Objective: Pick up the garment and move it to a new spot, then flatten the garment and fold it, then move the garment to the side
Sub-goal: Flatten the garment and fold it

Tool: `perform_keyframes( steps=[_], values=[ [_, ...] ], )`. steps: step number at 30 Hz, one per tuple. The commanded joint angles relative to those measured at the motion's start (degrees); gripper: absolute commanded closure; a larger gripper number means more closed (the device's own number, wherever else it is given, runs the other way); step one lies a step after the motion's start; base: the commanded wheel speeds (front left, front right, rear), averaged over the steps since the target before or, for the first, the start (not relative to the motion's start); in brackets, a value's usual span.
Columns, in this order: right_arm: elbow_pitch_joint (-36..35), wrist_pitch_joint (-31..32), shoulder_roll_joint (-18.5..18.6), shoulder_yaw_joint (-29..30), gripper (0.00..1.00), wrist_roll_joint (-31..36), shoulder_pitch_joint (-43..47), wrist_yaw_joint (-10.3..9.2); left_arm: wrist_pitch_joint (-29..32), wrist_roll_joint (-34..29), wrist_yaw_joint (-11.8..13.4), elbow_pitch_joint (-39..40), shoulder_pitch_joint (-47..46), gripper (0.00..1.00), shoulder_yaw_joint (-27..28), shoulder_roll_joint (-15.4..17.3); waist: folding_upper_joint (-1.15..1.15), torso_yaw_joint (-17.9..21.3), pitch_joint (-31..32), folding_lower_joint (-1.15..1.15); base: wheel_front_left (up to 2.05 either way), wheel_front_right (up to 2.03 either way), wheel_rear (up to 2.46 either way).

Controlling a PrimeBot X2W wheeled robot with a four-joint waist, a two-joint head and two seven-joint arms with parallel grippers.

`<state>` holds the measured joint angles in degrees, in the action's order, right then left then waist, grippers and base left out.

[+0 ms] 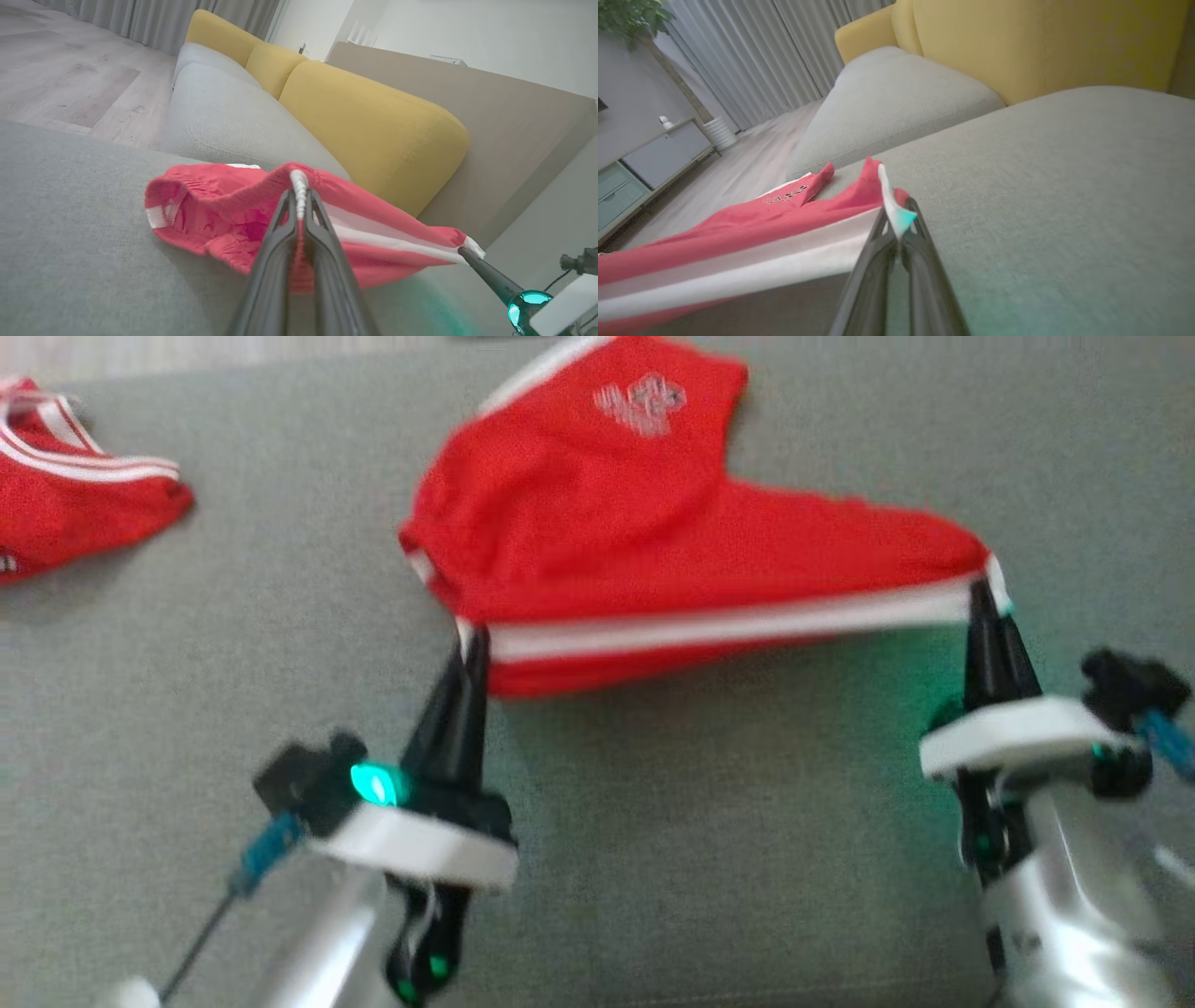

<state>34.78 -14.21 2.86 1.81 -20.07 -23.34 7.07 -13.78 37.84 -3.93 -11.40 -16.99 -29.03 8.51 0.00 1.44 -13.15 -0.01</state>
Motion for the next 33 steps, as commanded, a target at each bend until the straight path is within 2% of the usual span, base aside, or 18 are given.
perform_keyframes(
  steps=[1, 10, 14, 18, 23, 28, 33],
  values=[
    [-2.71, -0.74, 0.02, -0.08, 1.0, 0.36, 1.31, 0.42, -0.88, -0.2, 0.62, 2.76, 0.58, 1.0, 1.63, 1.4, 0.0, -0.11, 2.89, 0.01, 0.0, 0.0, 0.0],
    [-19.82, 4.98, 0.02, 4.93, 1.0, 0.1, 19.82, 0.42, 1.14, 1.48, 5.29, 13.93, 15.99, 1.0, -1.27, 2.0, 0.0, -0.25, 10.48, 0.01, 0.0, 0.0, 0.0],
    [-27.52, 9.24, 0.02, 5.95, 1.0, -0.7, 25.5, 0.42, 3.02, 2.42, 7.05, 17.38, 20.86, 1.0, -2.77, 2.2, 0.0, -0.49, 10.92, 0.01, 0.0, 0.0, 0.0],
    [-31.44, 12.46, 0.02, 7.25, 1.0, 0.09, 27.24, 0.42, 4.66, 3.53, 7.64, 17.41, 22.45, 1.0, -3.95, 1.66, 0.0, -1.61, 9.9, 0.01, 0.0, 0.0, 0.0],
    [-31.25, 14.6, 0.02, 7.78, 1.0, 1.63, 24.83, 0.42, 6.32, 5.92, 7.05, 14.93, 21.35, 1.0, -4.43, -0.12, 0.0, -3.41, 7.52, 0.01, 0.0, 0.0, 0.0],
    [-26.93, 18.18, 0.02, 8.37, 1.0, 4.39, 15.7, 0.42, 7.29, 9.65, 6.03, 9.84, 15.97, 1.0, -3.69, -3.28, 0.0, -6.84, 3.74, 0.01, 0.0, 0.0, 0.0],
    [-20.93, 21.24, 0.02, 7.76, 1.0, 8.66, 5.07, 0.42, 7.67, 11.75, 5.67, 4.35, 8.2, 1.0, -2.38, -4.63, 0.0, -9.99, 1.34, 0.01, 0.0, 0.0, 0.0]
  ],
)
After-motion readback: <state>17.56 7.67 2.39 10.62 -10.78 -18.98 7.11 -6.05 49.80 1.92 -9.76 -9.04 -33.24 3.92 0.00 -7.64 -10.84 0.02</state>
